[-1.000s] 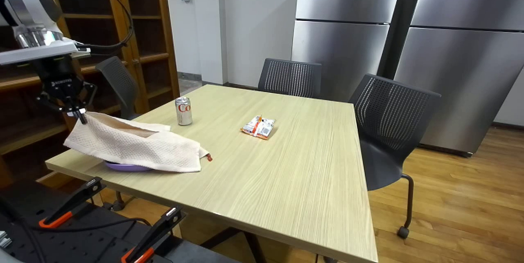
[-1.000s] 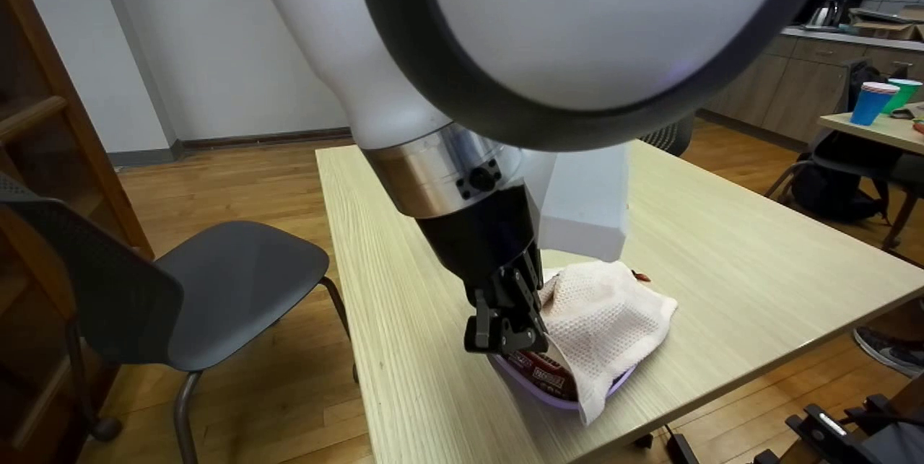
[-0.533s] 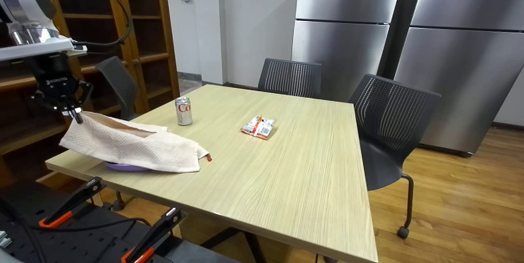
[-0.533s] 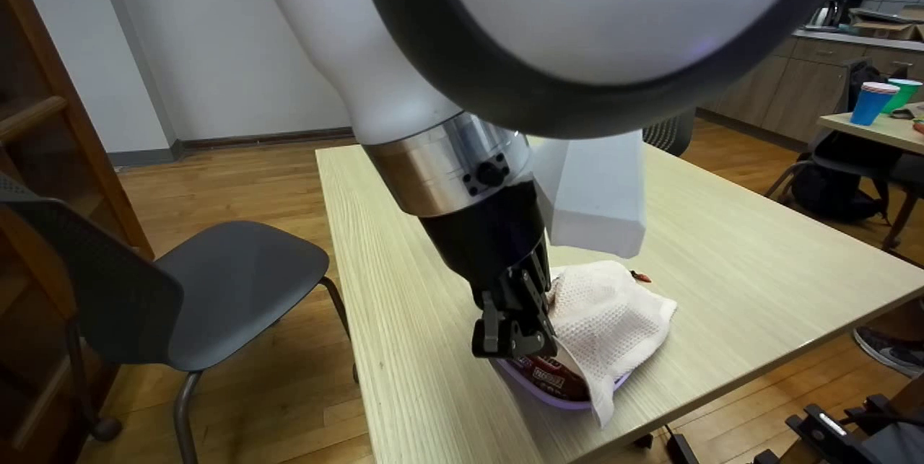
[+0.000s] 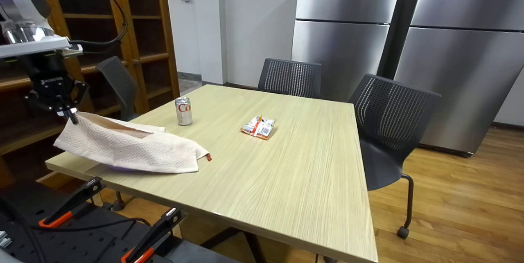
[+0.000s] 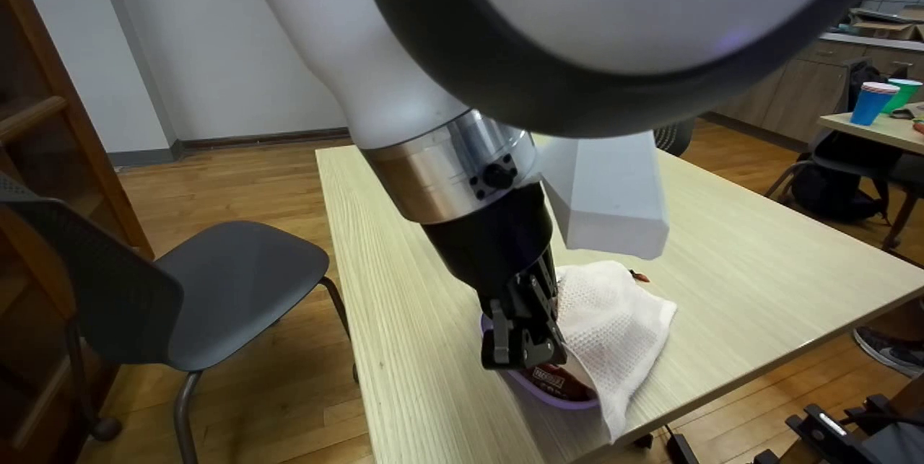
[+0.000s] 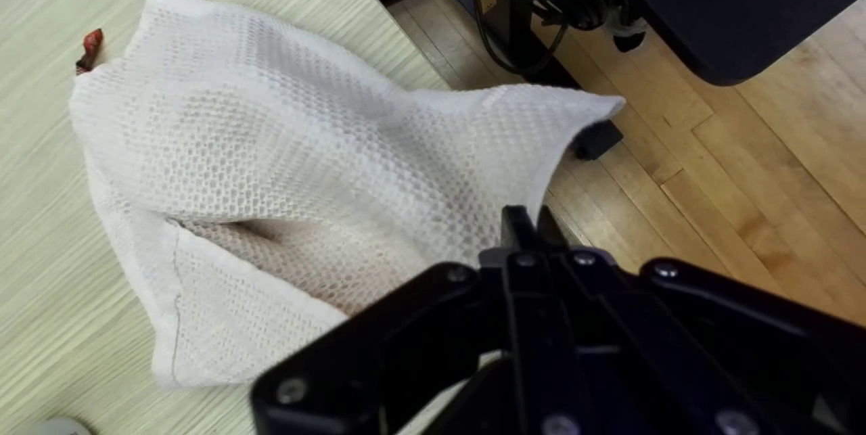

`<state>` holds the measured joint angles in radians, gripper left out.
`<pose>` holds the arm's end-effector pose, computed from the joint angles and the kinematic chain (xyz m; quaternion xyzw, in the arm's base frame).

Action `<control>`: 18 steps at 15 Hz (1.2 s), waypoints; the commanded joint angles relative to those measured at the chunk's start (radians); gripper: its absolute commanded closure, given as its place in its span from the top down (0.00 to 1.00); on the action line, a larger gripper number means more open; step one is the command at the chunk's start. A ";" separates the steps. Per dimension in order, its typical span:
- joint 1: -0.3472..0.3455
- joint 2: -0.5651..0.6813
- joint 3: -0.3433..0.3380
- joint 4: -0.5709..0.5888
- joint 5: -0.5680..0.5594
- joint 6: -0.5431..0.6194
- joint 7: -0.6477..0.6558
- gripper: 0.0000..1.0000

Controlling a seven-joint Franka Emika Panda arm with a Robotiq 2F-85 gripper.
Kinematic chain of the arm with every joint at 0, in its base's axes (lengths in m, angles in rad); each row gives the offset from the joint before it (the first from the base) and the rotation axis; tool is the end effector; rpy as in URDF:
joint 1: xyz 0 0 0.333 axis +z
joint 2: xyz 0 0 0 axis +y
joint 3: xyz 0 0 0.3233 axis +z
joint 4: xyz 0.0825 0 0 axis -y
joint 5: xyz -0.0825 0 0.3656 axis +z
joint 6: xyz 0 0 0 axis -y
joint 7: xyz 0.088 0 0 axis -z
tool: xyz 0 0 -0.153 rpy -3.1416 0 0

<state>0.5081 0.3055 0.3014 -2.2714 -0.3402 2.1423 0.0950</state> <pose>0.3333 0.3211 0.1827 0.8651 0.4532 -0.1479 0.1559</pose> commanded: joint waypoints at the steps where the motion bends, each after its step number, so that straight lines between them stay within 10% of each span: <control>1: -0.023 -0.046 0.032 -0.021 0.022 -0.032 -0.034 0.00; 10: -0.021 -0.021 0.030 -0.010 0.006 -0.047 -0.024 0.00; 11: -0.021 -0.022 0.028 -0.010 0.002 -0.045 -0.019 0.27; 18: -0.031 -0.017 0.024 -0.003 0.005 -0.046 -0.023 0.71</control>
<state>0.5003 0.3018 0.3125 -2.2748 -0.3400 2.1183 0.0915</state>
